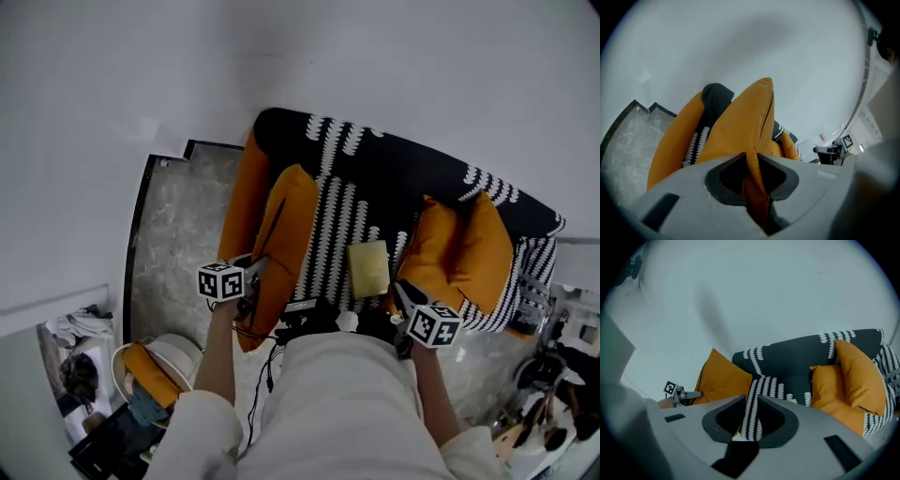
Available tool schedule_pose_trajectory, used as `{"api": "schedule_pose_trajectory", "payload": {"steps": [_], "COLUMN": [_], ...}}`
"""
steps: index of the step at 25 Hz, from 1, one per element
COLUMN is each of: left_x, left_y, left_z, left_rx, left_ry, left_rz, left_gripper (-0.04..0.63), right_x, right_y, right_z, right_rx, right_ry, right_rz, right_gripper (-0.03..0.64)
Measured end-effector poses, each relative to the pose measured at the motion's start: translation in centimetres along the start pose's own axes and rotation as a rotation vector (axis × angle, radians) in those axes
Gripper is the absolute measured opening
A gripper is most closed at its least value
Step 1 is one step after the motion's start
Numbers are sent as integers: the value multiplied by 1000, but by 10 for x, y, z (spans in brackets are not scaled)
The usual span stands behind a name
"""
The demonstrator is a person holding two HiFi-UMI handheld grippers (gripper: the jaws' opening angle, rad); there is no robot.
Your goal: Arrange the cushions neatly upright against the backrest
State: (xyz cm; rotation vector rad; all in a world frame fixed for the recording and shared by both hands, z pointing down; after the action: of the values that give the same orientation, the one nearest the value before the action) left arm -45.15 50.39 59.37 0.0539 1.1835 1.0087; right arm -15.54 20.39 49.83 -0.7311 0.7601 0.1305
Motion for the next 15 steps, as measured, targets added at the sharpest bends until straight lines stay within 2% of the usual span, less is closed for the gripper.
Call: {"api": "schedule_pose_trajectory", "payload": {"steps": [5,8,10,13,15], "left_x": [-29,-52,-59,-65,-70], "left_y": [34,64,79,89,95], "left_z": [-15,-20,-30,-55,-67], "left_rx": [141,166,112,-106,-214], "left_ry": [-14,-5,13,90,132], "left_rz": [62,51,14,-97,-178], "left_gripper": [67,66,66,88,95], "right_x": [7,12,18,23,23], "right_y": [-6,-5,-6,-8,-6], "right_z": [3,4,4,6,7], "right_rx": [-14,-1,8,11,23], "right_ry": [-10,8,16,37,49], "right_rz": [29,44,61,75,81], "right_gripper": [72,71,61,60,60]}}
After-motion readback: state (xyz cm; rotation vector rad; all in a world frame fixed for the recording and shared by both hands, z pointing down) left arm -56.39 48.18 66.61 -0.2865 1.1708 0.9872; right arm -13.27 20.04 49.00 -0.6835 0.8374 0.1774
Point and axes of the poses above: the fingertips, and each gripper's own axes: x backward along the fingers, y to its left, z out of its underside, the point moved 8 cm from there along x, backward along the fingers, and after that the axes turned 11 degrees about -z, right-handed, at the moved point
